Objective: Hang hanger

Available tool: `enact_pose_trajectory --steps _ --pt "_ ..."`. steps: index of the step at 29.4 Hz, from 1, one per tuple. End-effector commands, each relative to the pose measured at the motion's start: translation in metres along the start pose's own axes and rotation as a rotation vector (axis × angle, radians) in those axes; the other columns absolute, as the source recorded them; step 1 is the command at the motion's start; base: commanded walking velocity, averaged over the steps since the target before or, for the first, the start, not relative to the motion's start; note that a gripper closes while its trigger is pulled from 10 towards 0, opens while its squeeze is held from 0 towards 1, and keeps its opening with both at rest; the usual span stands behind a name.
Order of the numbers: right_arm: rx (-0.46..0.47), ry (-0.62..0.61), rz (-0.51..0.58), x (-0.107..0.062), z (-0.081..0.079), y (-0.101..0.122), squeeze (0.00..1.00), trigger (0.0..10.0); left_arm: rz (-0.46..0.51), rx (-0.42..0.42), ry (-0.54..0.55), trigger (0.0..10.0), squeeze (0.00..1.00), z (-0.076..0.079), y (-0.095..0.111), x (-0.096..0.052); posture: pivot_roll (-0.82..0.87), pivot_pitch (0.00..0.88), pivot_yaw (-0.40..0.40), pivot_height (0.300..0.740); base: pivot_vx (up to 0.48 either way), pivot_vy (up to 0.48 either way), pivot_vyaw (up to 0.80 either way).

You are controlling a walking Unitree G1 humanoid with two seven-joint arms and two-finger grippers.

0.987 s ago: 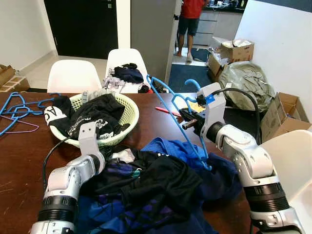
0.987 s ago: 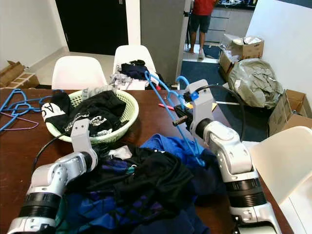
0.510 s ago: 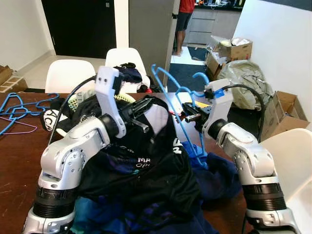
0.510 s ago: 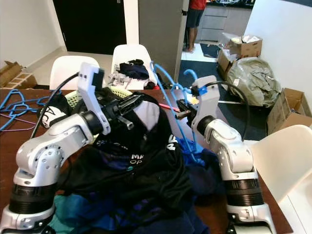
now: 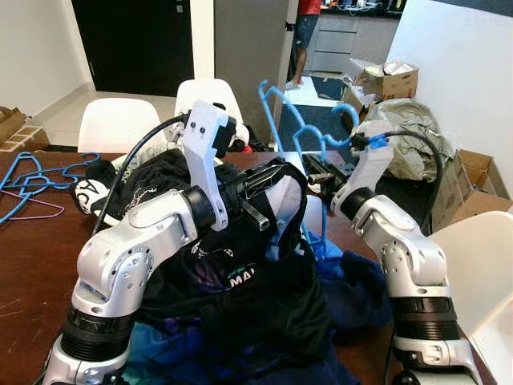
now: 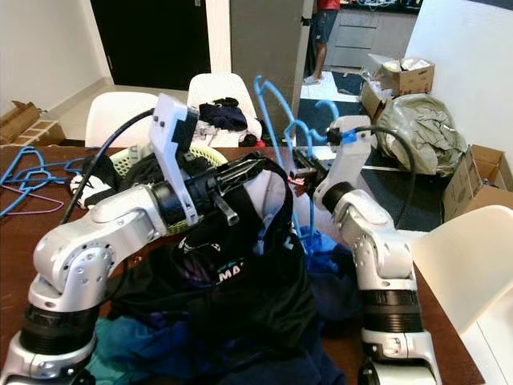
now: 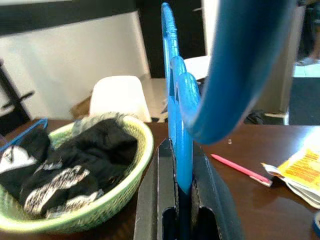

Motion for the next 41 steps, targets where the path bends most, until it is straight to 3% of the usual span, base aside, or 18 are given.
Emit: enact_pose_trajectory --steps 1,10,24,31,37,41 --pt "0.024 -0.012 0.018 0.001 0.001 0.001 0.0 10.0 -0.016 0.038 -0.012 10.0 0.0 0.002 0.005 0.0 0.08 0.0 -0.046 0.74 -0.476 0.0 0.0" --pt "0.047 -0.009 0.021 0.002 -0.005 -0.003 0.0 10.0 -0.034 0.061 -0.003 10.0 0.0 0.001 0.006 0.005 0.08 0.0 -0.038 0.74 -0.479 0.0 0.0" --pt "0.066 -0.039 0.021 0.001 0.0 -0.004 0.0 10.0 0.004 0.076 -0.035 10.0 0.0 0.006 0.022 0.011 0.08 0.0 -0.036 0.74 -0.48 0.0 -0.11" --pt "0.052 -0.063 0.019 0.002 0.005 -0.002 0.0 10.0 -0.005 0.063 -0.001 10.0 0.0 -0.003 0.014 0.012 0.06 0.0 -0.04 0.74 -0.471 0.0 -0.79" --pt "0.037 -0.098 0.011 -0.001 0.011 -0.003 0.0 10.0 -0.012 0.081 0.111 10.0 0.0 -0.022 0.0 0.008 0.06 0.0 -0.044 0.74 -0.067 0.0 -0.79" --pt "0.034 -0.118 0.013 -0.001 0.014 -0.003 0.0 10.0 -0.005 0.155 0.227 10.0 0.0 -0.036 -0.004 0.005 0.06 0.0 -0.045 0.74 0.0 0.0 -0.79"
Point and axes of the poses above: a point about 5 cm out from each wrist's last joint towards the gripper, its own x axis pointing out of the wrist towards the gripper, its own y axis along the axis of the wrist's last joint, z = x × y, the point moved 1 cm from there along x, pointing out of the wrist towards the gripper, and after that the axes turned 8 degrees about -x, right-handed, at the moved point
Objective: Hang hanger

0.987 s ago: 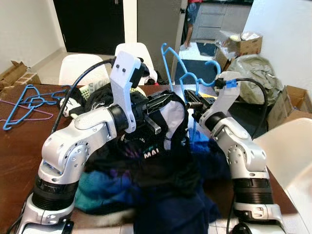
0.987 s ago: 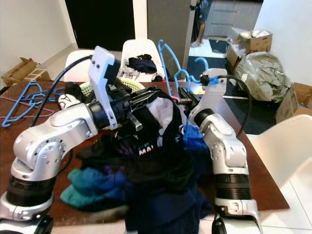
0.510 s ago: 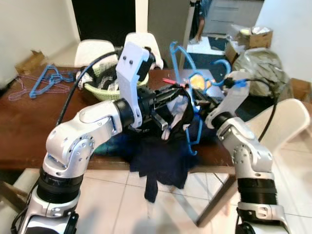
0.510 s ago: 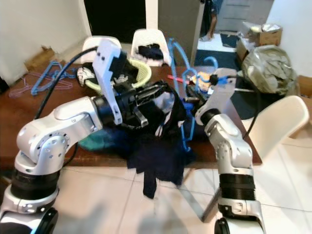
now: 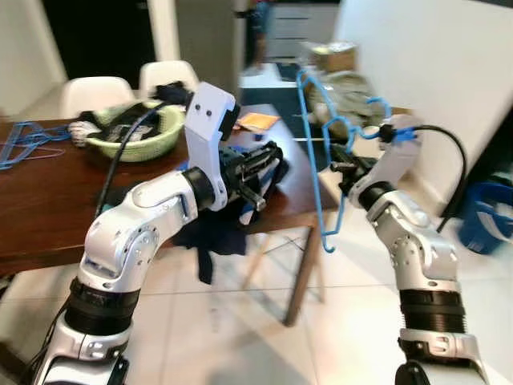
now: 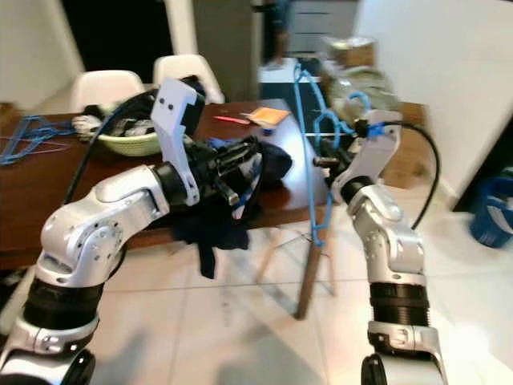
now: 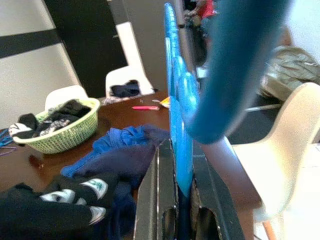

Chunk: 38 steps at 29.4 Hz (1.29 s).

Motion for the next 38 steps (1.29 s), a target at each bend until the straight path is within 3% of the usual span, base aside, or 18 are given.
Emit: enact_pose_trajectory --steps 1,3,5,6,9,10,11,13,16,19,25,28,29,31,33,35,36,38 --pt "-0.006 0.011 0.001 0.001 -0.004 0.001 0.0 10.0 0.015 0.039 0.025 10.0 0.0 -0.002 0.002 0.001 0.06 0.0 -0.045 0.74 0.0 0.0 -0.8" --pt "-0.004 0.01 0.003 0.001 -0.003 0.001 0.0 10.0 0.069 0.099 0.105 10.0 0.0 -0.01 0.011 0.001 0.06 0.0 -0.048 0.74 0.0 0.0 -0.8" --pt "-0.004 0.01 0.003 0.001 -0.003 0.001 0.0 10.0 0.069 0.099 0.105 10.0 0.0 -0.01 0.011 0.001 0.06 0.0 -0.048 0.74 0.0 0.0 -0.8" --pt "-0.003 0.012 0.004 0.001 -0.003 0.001 0.0 10.0 0.129 0.148 0.179 10.0 0.0 -0.016 0.023 0.001 0.06 0.0 -0.049 0.74 0.0 0.0 -0.79" --pt "-0.003 0.015 0.005 0.001 -0.003 0.002 0.0 10.0 0.19 0.205 0.248 10.0 0.0 -0.02 0.036 0.001 0.05 0.0 -0.051 0.74 0.0 0.0 -0.79" --pt "-0.002 0.018 0.006 0.002 -0.003 0.002 0.0 10.0 0.26 0.251 0.303 10.0 0.0 -0.022 0.049 0.0 0.05 0.0 -0.052 0.74 0.0 0.0 -0.8" --pt "-0.001 0.022 0.008 0.002 -0.004 0.003 0.0 10.0 0.34 0.252 0.339 10.0 0.0 -0.021 0.063 -0.001 0.05 0.0 -0.05 0.74 0.0 0.0 -0.8" --pt "0.0 0.025 0.01 0.002 -0.004 0.003 0.0 10.0 0.401 0.242 0.356 10.0 0.0 -0.02 0.074 -0.002 0.05 0.0 -0.052 0.74 0.0 0.0 -0.8" --pt "0.002 0.026 0.011 0.002 -0.005 0.003 0.0 10.0 0.447 0.223 0.358 10.0 0.0 -0.019 0.081 -0.003 0.05 0.0 -0.052 0.74 0.0 0.0 -0.8" --pt "0.004 0.028 0.014 0.002 -0.005 0.004 0.0 10.0 0.495 0.181 0.286 10.0 0.0 -0.009 0.089 -0.001 0.05 0.0 -0.051 0.74 0.0 0.0 -0.79" --pt "-0.01 0.027 0.002 0.003 -0.006 0.002 0.0 10.0 0.418 0.16 0.194 10.0 0.0 0.0 0.069 0.009 0.05 0.0 -0.049 0.74 0.0 0.0 -0.79" --pt "-0.069 -0.003 -0.044 0.002 -0.002 -0.006 0.0 10.0 0.279 0.204 0.163 10.0 0.0 -0.002 0.035 0.015 0.05 0.0 -0.048 0.74 0.0 0.0 -0.8" --pt "-0.069 -0.003 -0.044 0.002 -0.002 -0.006 0.0 10.0 0.279 0.204 0.163 10.0 0.0 -0.002 0.035 0.015 0.05 0.0 -0.048 0.74 0.0 0.0 -0.79" --pt "-0.136 -0.054 -0.114 -0.002 0.008 -0.02 0.0 10.0 0.115 0.259 0.173 10.0 0.0 -0.012 -0.002 0.015 0.05 0.0 -0.048 0.74 0.0 0.0 -0.79" --pt "-0.136 -0.054 -0.114 -0.002 0.008 -0.02 0.0 10.0 0.115 0.259 0.173 10.0 0.0 -0.012 -0.002 0.015 0.05 0.0 -0.048 0.74 0.0 0.0 -0.79" --pt "-0.156 -0.072 -0.138 -0.004 0.013 -0.025 0.0 10.0 0.062 0.259 0.181 10.0 0.0 -0.017 -0.015 0.013 0.05 0.0 -0.05 0.74 0.0 0.0 -0.79" --pt "-0.174 -0.105 -0.176 -0.007 0.019 -0.036 0.0 10.0 -0.028 0.228 0.242 10.0 0.0 -0.033 -0.043 0.005 0.04 0.0 -0.048 0.74 0.0 0.0 -0.8" --pt "-0.174 -0.105 -0.176 -0.007 0.019 -0.036 0.0 10.0 -0.028 0.228 0.242 10.0 0.0 -0.033 -0.043 0.005 0.04 0.0 -0.048 0.74 0.0 0.0 -0.8"
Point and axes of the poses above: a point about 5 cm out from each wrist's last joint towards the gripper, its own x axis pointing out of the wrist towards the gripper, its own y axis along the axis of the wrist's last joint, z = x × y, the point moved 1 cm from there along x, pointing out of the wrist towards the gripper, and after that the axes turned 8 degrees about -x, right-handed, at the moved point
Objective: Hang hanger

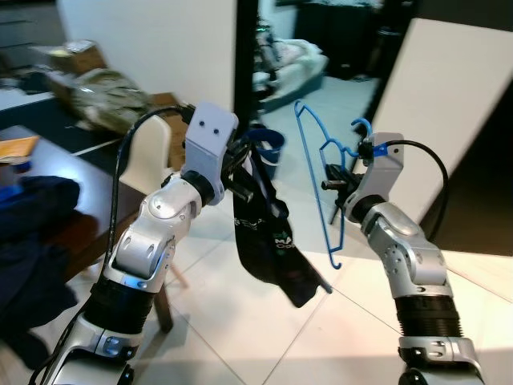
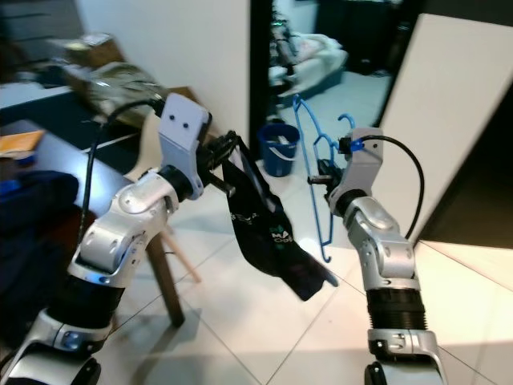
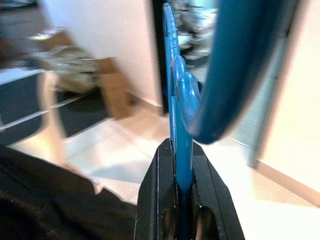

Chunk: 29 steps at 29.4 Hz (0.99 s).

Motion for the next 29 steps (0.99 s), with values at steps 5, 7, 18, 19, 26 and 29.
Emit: enact_pose_trajectory --steps 5,7,18,19,26,29 --pt "0.039 -0.043 -0.05 -0.015 -0.004 -0.028 0.0 10.0 -0.125 -0.133 0.075 10.0 0.0 -0.008 -0.047 -0.026 0.02 0.0 -0.049 0.74 0.0 0.0 -0.8" --pt "0.039 -0.043 -0.05 -0.015 -0.004 -0.028 0.0 10.0 -0.125 -0.133 0.075 10.0 0.0 -0.008 -0.047 -0.026 0.02 0.0 -0.049 0.74 0.0 0.0 -0.79" --pt "0.102 0.042 0.051 -0.022 -0.028 -0.012 0.0 10.0 -0.084 -0.184 -0.082 10.0 0.0 0.028 -0.048 -0.028 -0.03 0.0 -0.024 0.74 0.0 0.0 -0.79" --pt "0.084 0.029 0.044 -0.023 -0.021 -0.013 0.0 10.0 -0.099 -0.163 -0.102 10.0 0.0 0.027 -0.052 -0.027 -0.04 0.0 -0.018 0.74 0.0 0.0 -0.8" --pt "0.092 -0.02 0.032 -0.032 -0.003 -0.017 0.0 10.0 -0.123 -0.141 -0.015 10.0 0.0 -0.001 -0.056 -0.026 -0.06 0.0 -0.004 0.74 0.0 0.0 -0.8" --pt "0.063 -0.067 0.001 -0.045 0.011 -0.027 0.0 10.0 -0.141 -0.181 0.141 10.0 0.0 -0.019 -0.063 -0.038 -0.07 0.0 0.006 0.74 0.0 0.0 -0.8"
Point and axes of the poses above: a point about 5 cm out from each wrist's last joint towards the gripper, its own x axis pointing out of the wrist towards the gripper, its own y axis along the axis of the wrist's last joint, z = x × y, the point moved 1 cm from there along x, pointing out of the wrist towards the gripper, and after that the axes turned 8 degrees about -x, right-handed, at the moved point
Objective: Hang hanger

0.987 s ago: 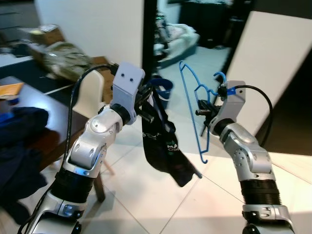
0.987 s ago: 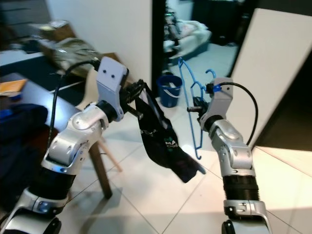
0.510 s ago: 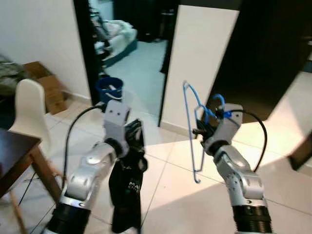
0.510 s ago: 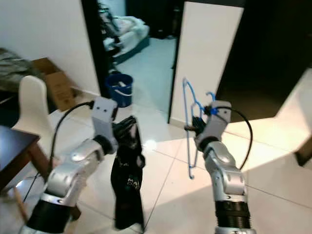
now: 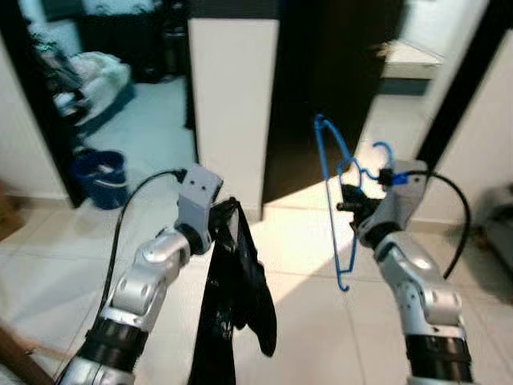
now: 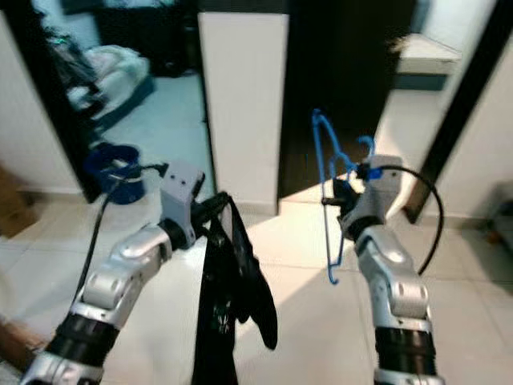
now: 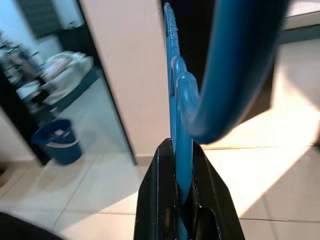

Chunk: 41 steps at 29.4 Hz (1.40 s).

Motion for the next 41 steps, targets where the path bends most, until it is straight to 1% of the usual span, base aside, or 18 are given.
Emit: enact_pose_trajectory --steps 1,3,5,6,8,9,11,15,18,22,27,28,29,30,35,38,40,41 --pt "-0.018 -0.036 -0.05 -0.01 0.013 -0.012 0.0 10.0 -0.003 -0.042 0.169 10.0 0.0 -0.025 -0.006 -0.013 -0.07 0.0 0.005 0.74 0.0 0.0 -0.8" --pt "-0.072 -0.044 -0.085 -0.017 0.019 -0.021 0.0 10.0 0.0 -0.045 0.29 10.0 0.0 -0.039 -0.015 -0.026 -0.06 0.0 -0.001 0.74 0.0 0.0 -0.8" --pt "-0.119 -0.028 -0.116 -0.02 0.019 -0.031 0.0 10.0 -0.008 -0.038 0.346 10.0 0.0 -0.046 -0.022 -0.033 -0.06 0.0 -0.019 0.74 0.0 0.0 -0.8" --pt "-0.119 -0.028 -0.116 -0.02 0.019 -0.031 0.0 10.0 -0.008 -0.038 0.346 10.0 0.0 -0.046 -0.022 -0.033 -0.06 0.0 -0.019 0.74 0.0 0.0 -0.8" --pt "-0.146 0.007 -0.167 -0.021 0.021 -0.045 0.0 10.0 -0.034 -0.005 0.385 10.0 0.0 -0.051 -0.033 -0.038 -0.05 0.0 -0.038 0.74 0.0 0.0 -0.8" --pt "-0.146 0.007 -0.167 -0.021 0.021 -0.045 0.0 10.0 -0.034 -0.005 0.385 10.0 0.0 -0.051 -0.033 -0.038 -0.05 0.0 -0.038 0.74 0.0 0.0 -0.8" --pt "-0.157 0.04 -0.222 -0.02 0.024 -0.061 0.0 10.0 -0.062 0.035 0.394 10.0 0.0 -0.052 -0.045 -0.04 -0.05 0.0 -0.053 0.74 0.0 0.0 -0.8" --pt "-0.209 0.145 -0.312 -0.017 0.016 -0.08 0.0 10.0 -0.079 0.008 0.441 10.0 0.0 -0.059 -0.056 -0.04 -0.04 0.0 -0.066 0.74 0.0 0.0 -0.8" --pt "-0.25 0.203 -0.342 -0.017 0.01 -0.088 0.0 10.0 -0.073 0.0 0.438 10.0 0.0 -0.061 -0.061 -0.041 -0.03 0.0 -0.072 0.74 0.0 0.0 -0.8" --pt "-0.253 0.232 -0.352 -0.017 0.005 -0.092 0.0 10.0 -0.08 -0.005 0.443 10.0 0.0 -0.064 -0.064 -0.041 -0.03 0.0 -0.065 0.74 0.0 0.0 -0.8" --pt "-0.253 0.276 -0.354 -0.016 -0.001 -0.097 0.0 10.0 -0.092 0.025 0.421 10.0 0.0 -0.066 -0.066 -0.038 -0.02 0.0 -0.057 0.74 0.0 0.0 -0.79" --pt "-0.256 0.301 -0.355 -0.015 -0.004 -0.1 0.0 10.0 -0.104 0.062 0.395 10.0 0.0 -0.067 -0.066 -0.035 -0.02 0.0 -0.041 0.74 0.0 0.0 -0.8" --pt "-0.256 0.301 -0.355 -0.015 -0.004 -0.1 0.0 10.0 -0.104 0.062 0.395 10.0 0.0 -0.067 -0.066 -0.035 -0.02 0.0 -0.041 0.74 0.0 0.0 -0.8" --pt "-0.234 0.35 -0.351 -0.014 -0.012 -0.103 0.0 10.0 -0.116 0.106 0.362 10.0 0.0 -0.071 -0.064 -0.029 -0.04 0.0 -0.012 0.74 0.0 0.0 -0.8" --pt "-0.217 0.373 -0.343 -0.014 -0.015 -0.103 0.0 10.0 -0.117 0.111 0.354 10.0 0.0 -0.074 -0.062 -0.025 -0.04 0.0 -0.007 0.74 0.0 0.0 -0.8" --pt "-0.167 0.37 -0.293 -0.015 -0.016 -0.099 0.0 10.0 -0.125 0.13 0.295 10.0 0.0 -0.066 -0.064 -0.021 -0.05 0.0 0.006 0.74 0.0 0.0 -0.22" --pt "-0.167 0.37 -0.293 -0.015 -0.016 -0.099 0.0 10.0 -0.125 0.13 0.295 10.0 0.0 -0.066 -0.064 -0.021 -0.05 0.0 0.006 0.74 0.0 0.0 0.0" --pt "-0.159 0.387 -0.28 -0.016 -0.017 -0.097 0.0 10.0 -0.12 0.122 0.262 10.0 0.0 -0.064 -0.063 -0.021 -0.05 0.0 0.01 0.74 0.0 0.0 0.0"
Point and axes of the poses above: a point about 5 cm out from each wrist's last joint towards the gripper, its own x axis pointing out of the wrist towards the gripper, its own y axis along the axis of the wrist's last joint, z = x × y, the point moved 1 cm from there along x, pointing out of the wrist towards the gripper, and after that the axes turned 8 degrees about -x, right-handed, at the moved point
